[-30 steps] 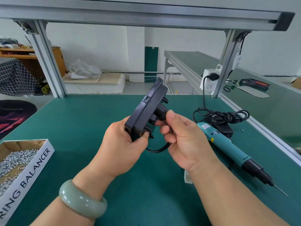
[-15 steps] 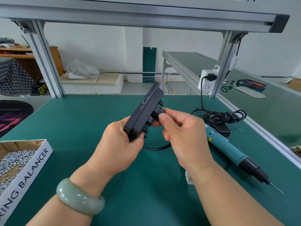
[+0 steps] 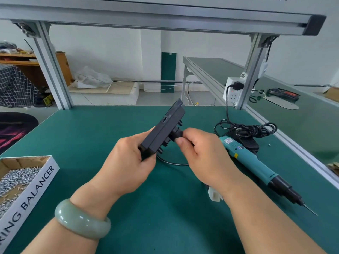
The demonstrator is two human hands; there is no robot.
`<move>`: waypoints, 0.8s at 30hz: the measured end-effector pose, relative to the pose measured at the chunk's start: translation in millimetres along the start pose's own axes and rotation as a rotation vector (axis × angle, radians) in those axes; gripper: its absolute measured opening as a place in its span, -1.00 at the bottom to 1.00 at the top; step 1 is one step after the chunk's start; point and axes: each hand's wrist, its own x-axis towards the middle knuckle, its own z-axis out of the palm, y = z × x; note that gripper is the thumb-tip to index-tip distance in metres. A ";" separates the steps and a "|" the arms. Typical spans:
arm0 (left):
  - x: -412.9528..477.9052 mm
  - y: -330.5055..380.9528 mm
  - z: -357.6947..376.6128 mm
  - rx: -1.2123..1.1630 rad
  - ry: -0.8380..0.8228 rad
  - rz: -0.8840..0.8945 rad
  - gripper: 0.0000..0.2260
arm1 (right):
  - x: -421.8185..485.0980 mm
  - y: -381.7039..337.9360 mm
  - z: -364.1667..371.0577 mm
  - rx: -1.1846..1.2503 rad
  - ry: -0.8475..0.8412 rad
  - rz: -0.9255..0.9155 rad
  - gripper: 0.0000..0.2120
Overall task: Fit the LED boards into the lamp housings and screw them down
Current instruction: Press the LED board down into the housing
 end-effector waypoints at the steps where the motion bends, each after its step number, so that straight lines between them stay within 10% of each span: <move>1: -0.1 0.3 -1.5 0.016 -0.020 0.006 -0.38 | 0.4 -1.1 -1.0 -0.096 -0.009 -0.035 -0.68; 10: -0.8 6.2 -1.3 0.057 -0.028 0.046 -0.35 | 1.5 -4.1 2.6 -0.284 0.152 -0.190 -0.70; 17: 6.1 6.0 19.4 0.112 0.303 -0.080 -0.59 | -3.5 -10.6 24.3 0.140 0.182 0.011 -0.45; 20: -0.6 11.8 21.6 0.114 0.154 0.055 -0.57 | -6.1 -19.8 29.5 0.543 0.009 0.080 -0.67; 24: -5.4 14.2 28.1 0.110 -0.002 0.062 -0.46 | 4.9 -3.9 31.3 0.710 0.258 0.341 -0.80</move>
